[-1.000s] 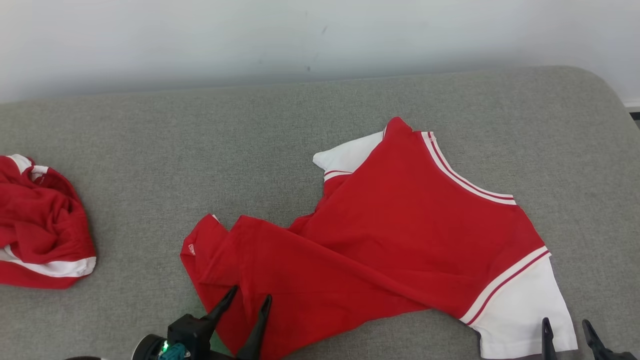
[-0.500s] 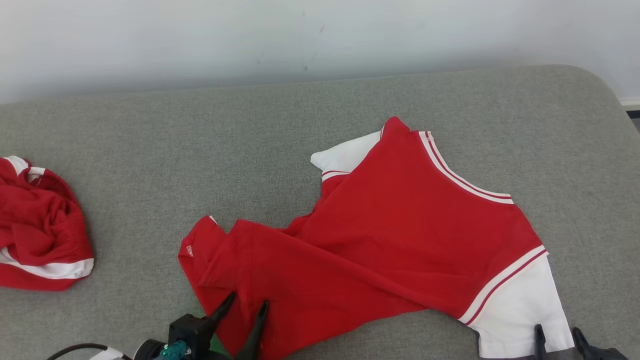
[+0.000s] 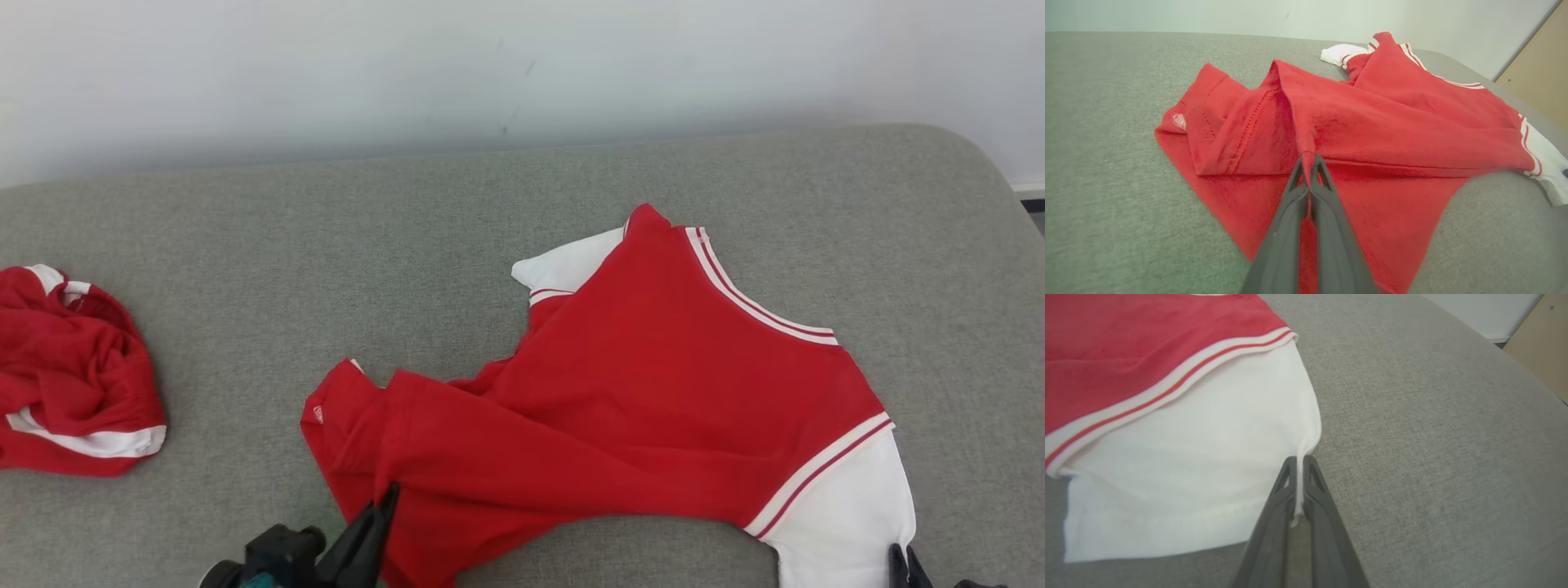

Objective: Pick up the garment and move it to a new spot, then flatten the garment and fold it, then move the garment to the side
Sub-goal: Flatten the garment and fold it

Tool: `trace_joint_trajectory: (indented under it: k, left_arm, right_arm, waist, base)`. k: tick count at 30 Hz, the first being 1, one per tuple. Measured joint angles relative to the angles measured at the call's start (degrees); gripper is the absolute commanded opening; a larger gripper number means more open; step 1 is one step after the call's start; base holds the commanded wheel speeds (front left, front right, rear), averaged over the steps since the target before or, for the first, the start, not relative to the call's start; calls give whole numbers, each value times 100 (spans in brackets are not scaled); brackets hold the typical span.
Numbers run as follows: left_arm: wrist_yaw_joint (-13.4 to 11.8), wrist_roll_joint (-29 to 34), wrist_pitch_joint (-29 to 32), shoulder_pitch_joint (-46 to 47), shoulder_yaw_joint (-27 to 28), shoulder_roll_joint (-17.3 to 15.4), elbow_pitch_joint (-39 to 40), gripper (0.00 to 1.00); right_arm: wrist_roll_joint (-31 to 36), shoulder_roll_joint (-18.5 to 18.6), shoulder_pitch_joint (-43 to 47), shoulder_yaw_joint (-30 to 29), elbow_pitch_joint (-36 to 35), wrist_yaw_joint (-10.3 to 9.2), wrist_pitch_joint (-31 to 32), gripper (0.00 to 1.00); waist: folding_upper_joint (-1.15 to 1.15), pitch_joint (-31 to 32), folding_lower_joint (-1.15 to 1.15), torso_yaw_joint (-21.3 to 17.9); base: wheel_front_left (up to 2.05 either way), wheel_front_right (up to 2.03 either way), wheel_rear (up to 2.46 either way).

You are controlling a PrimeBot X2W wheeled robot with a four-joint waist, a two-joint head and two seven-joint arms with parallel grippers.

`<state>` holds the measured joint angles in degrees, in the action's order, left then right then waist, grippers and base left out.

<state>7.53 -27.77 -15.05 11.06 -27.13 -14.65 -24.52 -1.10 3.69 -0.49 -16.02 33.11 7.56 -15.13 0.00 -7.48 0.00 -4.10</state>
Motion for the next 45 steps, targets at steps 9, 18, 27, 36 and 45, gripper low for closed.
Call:
trace_joint_trajectory:
  k: [9,18,27,36,45]
  left_arm:
    - [-1,36,9,-464,278,-261,879,0]
    - [-1,-570,890,1171,-371,-879,1646,0]
    - [0,-1785,1784,3914,-842,-1642,1432,0]
    - [0,-2624,2254,7013,-1354,-1764,293,0]
    - [0,-3043,1305,10740,-2186,-1351,-1861,0]
  right_arm:
    - [-836,23,378,748,-1032,0,0,0]
    - [-1793,743,-905,1365,-1659,0,460,0]
    - [-2598,1282,-3552,1480,-1470,0,1272,0]
    - [-2856,1284,-7060,1572,-383,-1,2071,0]
    - [-1144,920,-11602,1068,2401,-1,1000,0]
  waist:
    - [0,80,0,123]
    - [0,-68,0,212]
    - [1,-632,2,202]
    - [1,-1576,3,190]
    - [1,-2953,1,-48]
  base:
    - [0,0,0]
    - [0,0,0]
    - [0,0,0]
    - [0,0,0]
    - [0,0,0]
